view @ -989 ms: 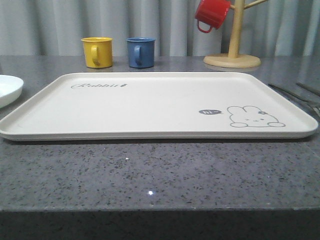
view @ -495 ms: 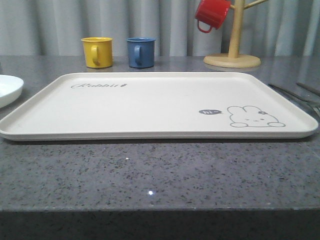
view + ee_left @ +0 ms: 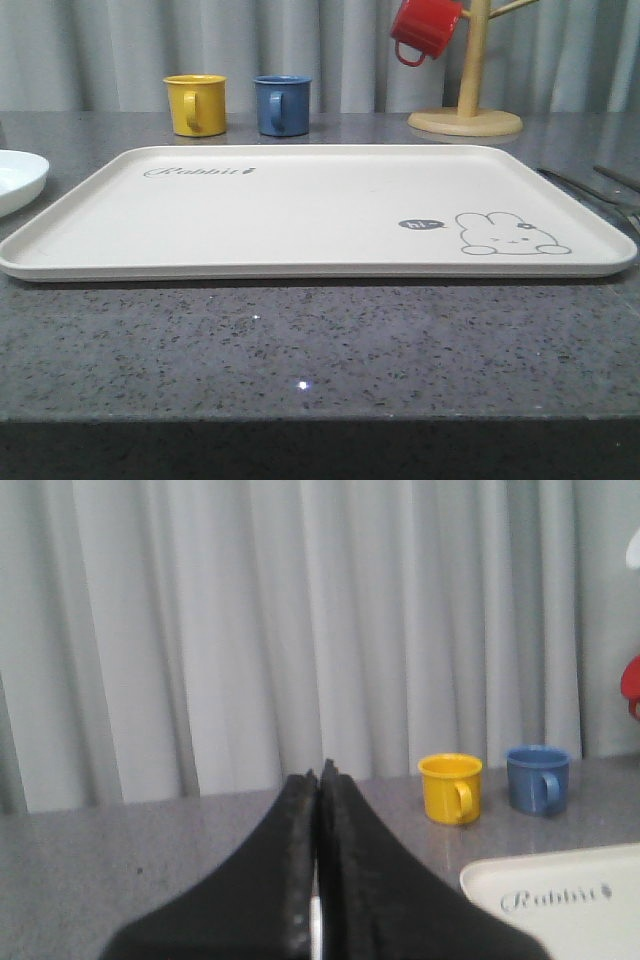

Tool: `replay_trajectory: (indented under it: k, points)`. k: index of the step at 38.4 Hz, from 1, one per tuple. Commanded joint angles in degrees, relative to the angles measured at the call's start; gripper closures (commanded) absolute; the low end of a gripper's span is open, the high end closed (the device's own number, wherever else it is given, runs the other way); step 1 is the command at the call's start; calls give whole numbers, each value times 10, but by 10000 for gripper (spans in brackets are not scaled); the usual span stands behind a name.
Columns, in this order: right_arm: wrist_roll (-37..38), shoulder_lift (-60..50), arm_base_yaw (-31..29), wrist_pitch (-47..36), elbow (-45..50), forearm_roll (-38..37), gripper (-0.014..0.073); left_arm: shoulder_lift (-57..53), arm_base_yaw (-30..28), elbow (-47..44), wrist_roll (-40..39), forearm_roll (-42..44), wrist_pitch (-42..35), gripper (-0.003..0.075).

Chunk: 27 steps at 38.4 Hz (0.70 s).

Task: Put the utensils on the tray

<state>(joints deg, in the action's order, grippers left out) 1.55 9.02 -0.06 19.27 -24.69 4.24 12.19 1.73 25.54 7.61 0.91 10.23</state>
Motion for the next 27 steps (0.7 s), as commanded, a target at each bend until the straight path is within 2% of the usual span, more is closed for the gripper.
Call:
replay_trajectory:
  k: [1,4,8,10,11,13,14,15,16,17,19,23,27]
  points:
    - [-7,81,-2,-6,-68,6,662,80,0,57,-6,1,12,739]
    - [-7,128,-2,-4,-89,6,662,107,0,65,-6,0,14,739]
    - [-7,136,-2,-3,-89,5,657,107,0,65,-6,0,13,734]
    - [-7,136,-2,-3,-89,4,597,107,0,65,-6,0,12,673]
    - [-7,136,-2,-3,-89,2,545,107,0,65,-6,0,12,606]
    - [-7,136,-2,-3,-89,0,371,107,0,65,-6,0,15,412]
    - [-7,136,-2,-3,-89,0,249,107,0,65,-6,0,15,321]
    - [-7,136,-2,-3,-89,0,163,107,0,65,-6,0,15,205]
    - [-7,136,-2,-3,-89,0,61,107,0,65,-6,0,15,129]
    - [-7,136,-2,-3,-89,0,6,107,0,65,-6,0,15,80]
    - [-7,136,-2,-3,-89,0,-63,107,0,65,-6,0,12,62]
    - [-7,136,-2,-3,-89,0,-60,109,1,66,-6,-13,3,83]
    - [-7,136,-2,-3,-89,0,-60,158,1,78,-6,-14,30,102]
